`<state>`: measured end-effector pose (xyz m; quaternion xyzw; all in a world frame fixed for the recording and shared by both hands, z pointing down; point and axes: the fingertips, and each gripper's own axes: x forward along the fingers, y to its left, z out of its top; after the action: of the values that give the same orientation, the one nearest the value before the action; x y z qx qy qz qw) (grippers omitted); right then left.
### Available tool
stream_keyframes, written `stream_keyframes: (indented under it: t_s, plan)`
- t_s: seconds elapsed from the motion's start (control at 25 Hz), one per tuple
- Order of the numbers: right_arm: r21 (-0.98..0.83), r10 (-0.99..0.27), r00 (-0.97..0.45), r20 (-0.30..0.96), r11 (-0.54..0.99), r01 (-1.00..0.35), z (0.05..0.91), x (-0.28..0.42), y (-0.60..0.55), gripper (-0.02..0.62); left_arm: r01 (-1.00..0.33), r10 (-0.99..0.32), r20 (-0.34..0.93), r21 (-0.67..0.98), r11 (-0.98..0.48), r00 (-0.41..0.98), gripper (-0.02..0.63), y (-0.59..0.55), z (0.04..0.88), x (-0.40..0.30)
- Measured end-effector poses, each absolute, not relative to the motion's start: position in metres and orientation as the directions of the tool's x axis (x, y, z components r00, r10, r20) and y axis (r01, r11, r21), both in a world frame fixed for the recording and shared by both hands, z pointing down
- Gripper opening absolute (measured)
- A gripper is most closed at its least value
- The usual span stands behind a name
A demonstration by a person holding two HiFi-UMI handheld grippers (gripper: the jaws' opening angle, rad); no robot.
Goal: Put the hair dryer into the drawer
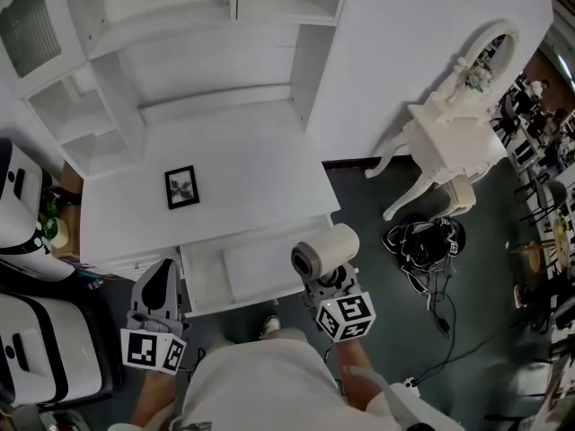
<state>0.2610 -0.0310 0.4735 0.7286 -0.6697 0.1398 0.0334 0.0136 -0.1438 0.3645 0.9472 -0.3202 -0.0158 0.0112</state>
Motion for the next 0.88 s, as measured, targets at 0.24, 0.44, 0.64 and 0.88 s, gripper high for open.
stream_keyframes:
  t_s: [0.24, 0.44, 0.64, 0.88]
  plan:
    - [-0.094, -0.928, -0.017, 0.373, -0.02, -0.995, 0.536, 0.261, -0.066, 0.216, -0.653, -0.651, 0.048, 0.039, -0.757, 0.757, 0.017, -0.146, 0.385, 0.011]
    - [-0.05, -0.871, -0.078, 0.486, 0.062, -0.997, 0.589, 0.256, -0.088, 0.215, -0.694, -0.689, 0.094, 0.05, -0.718, 0.719, 0.017, -0.149, 0.401, 0.001]
    - [0.02, -0.795, -0.129, 0.593, 0.174, -0.984, 0.639, 0.247, -0.106, 0.215, -0.736, -0.724, 0.139, 0.062, -0.675, 0.676, 0.017, -0.154, 0.418, -0.014]
    - [0.083, -0.673, -0.202, 0.712, 0.365, -0.927, 0.698, 0.231, -0.125, 0.216, -0.773, -0.754, 0.179, 0.073, -0.63, 0.632, 0.017, -0.155, 0.434, -0.025]
